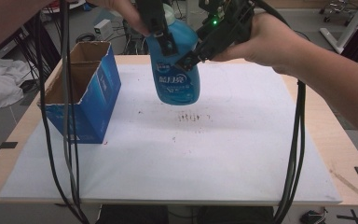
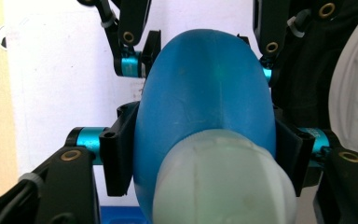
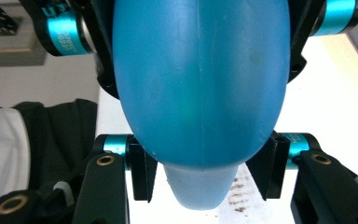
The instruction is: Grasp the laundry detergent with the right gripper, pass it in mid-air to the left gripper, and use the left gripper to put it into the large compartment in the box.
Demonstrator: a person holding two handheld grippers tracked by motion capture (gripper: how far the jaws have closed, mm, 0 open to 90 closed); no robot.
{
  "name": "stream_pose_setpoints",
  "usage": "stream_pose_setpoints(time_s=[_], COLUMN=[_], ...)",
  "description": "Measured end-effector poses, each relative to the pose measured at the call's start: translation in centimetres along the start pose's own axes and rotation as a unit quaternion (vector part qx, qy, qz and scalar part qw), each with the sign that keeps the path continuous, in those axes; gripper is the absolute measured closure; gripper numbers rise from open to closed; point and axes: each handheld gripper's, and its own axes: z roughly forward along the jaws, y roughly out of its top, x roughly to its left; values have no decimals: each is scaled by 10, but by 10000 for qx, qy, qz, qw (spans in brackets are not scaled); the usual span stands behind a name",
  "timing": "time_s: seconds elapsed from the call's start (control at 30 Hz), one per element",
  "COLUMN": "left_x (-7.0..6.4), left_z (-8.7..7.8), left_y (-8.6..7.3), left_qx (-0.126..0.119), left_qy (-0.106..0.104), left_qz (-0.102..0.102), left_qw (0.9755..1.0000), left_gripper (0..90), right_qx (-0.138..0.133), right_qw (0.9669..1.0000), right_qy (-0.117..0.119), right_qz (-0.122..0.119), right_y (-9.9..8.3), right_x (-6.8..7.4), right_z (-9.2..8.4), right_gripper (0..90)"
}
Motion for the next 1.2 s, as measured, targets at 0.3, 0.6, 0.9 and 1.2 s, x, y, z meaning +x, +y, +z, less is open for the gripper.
stream_pose_setpoints(time_s=[0.3, 0.6, 0.9, 1.2], left_x=[0, 1, 3, 4], left_z=[-1, 0, -1, -1], left_y=[0, 0, 0, -3], left_qx=[-17, -23, -84, -56], left_qy=[48, 44, -85, -112], left_qz=[27, 23, -81, -164], left_qw=[10000, 10000, 9999, 9998], left_gripper=[374, 377, 380, 380], right_qx=[-19, 9, 81, 141], right_qw=[10000, 9999, 9998, 9994], right_qy=[-16, -58, 64, -7], right_qz=[64, 111, 146, 304], right_y=[-1, -2, 0, -4], right_x=[1, 0, 0, -6], right_z=[-1, 0, 3, 0], right_gripper=[494, 481, 415, 196])
